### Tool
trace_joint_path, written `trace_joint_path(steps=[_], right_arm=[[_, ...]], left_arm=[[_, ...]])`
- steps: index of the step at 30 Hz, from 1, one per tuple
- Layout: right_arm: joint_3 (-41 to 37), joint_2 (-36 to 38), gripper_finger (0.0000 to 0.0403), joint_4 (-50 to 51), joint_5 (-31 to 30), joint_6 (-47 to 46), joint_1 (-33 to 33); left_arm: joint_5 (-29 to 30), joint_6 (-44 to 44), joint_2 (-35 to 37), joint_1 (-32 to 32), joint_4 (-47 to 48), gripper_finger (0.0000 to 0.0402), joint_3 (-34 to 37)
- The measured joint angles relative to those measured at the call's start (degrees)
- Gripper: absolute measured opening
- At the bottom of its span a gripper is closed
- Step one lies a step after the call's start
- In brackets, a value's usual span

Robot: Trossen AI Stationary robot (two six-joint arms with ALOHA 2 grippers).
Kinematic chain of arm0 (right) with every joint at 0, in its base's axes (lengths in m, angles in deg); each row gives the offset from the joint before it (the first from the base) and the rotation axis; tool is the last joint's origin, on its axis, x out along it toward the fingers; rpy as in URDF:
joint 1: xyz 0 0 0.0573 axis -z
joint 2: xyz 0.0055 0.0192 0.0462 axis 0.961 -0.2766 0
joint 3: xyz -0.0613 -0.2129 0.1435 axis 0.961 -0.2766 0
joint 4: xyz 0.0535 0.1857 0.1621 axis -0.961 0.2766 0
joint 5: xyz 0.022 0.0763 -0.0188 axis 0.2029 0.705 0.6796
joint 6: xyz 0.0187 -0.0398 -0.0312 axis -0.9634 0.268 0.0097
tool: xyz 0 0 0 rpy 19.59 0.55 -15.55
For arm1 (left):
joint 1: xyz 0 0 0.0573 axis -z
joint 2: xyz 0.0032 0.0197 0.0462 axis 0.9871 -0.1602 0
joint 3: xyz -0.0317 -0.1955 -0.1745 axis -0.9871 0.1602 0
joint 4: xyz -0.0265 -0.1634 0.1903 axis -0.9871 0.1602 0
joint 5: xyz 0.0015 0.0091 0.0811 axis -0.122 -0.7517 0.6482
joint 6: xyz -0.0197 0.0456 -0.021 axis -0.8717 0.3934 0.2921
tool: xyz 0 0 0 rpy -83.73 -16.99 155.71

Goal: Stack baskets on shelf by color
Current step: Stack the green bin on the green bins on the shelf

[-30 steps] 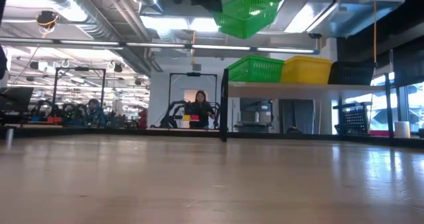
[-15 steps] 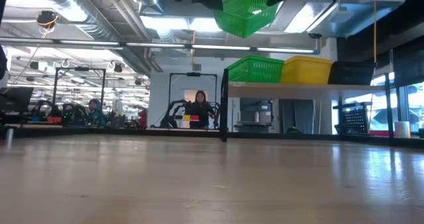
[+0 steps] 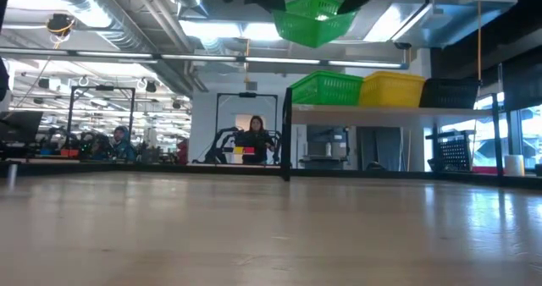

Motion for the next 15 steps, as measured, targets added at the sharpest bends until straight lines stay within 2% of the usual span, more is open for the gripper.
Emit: trace_joint_path(steps=[9, 15], right_arm=[[0.0, -0.13, 0.0002, 0.19, 1.27, 1.22, -0.09], [0.48, 0.0, 0.0002, 0.55, 2.01, 7.32, 0.77]], left_arm=[[-4.03, -3.74, 0.0, -0.77, -0.53, 0.0067, 0.0], [-4.01, -2.01, 0.6, 0.79, -0.52, 0.0073, -0.01]])
